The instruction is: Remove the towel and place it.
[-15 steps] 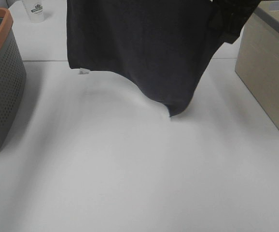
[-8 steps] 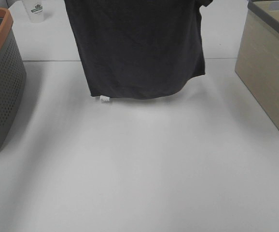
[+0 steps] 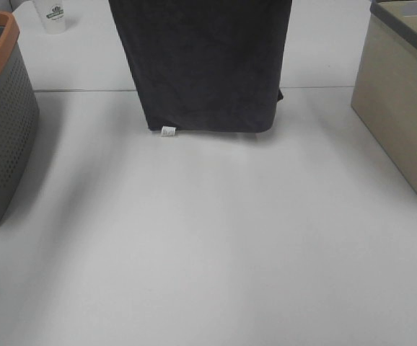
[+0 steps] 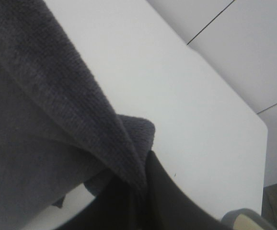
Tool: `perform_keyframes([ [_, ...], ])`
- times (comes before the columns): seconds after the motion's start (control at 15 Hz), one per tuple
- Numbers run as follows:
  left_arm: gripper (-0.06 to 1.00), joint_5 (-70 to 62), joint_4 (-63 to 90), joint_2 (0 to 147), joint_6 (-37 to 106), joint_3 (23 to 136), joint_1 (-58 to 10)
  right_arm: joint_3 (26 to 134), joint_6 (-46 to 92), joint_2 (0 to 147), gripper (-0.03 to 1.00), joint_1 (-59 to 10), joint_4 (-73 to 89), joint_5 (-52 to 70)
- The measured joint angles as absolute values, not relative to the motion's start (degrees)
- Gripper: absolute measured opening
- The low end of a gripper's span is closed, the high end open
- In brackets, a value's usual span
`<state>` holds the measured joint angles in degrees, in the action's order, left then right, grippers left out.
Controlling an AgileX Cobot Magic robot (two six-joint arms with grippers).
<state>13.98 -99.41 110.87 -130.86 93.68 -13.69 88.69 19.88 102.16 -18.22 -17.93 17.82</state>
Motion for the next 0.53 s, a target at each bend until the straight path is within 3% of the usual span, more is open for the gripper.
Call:
perform_keyframes([
  [0.27, 0.00, 14.3, -98.7, 120.8, -129.7, 110.4, -11.5, 92.9, 20.0, 108.9, 0.02, -12.8, -11.9, -1.7],
  [0.53, 0.00, 15.1, -98.8, 126.3, -122.7, 117.9, -10.4, 97.3, 18.4, 113.3, 0.02, -12.6, -8.8, -3.6],
])
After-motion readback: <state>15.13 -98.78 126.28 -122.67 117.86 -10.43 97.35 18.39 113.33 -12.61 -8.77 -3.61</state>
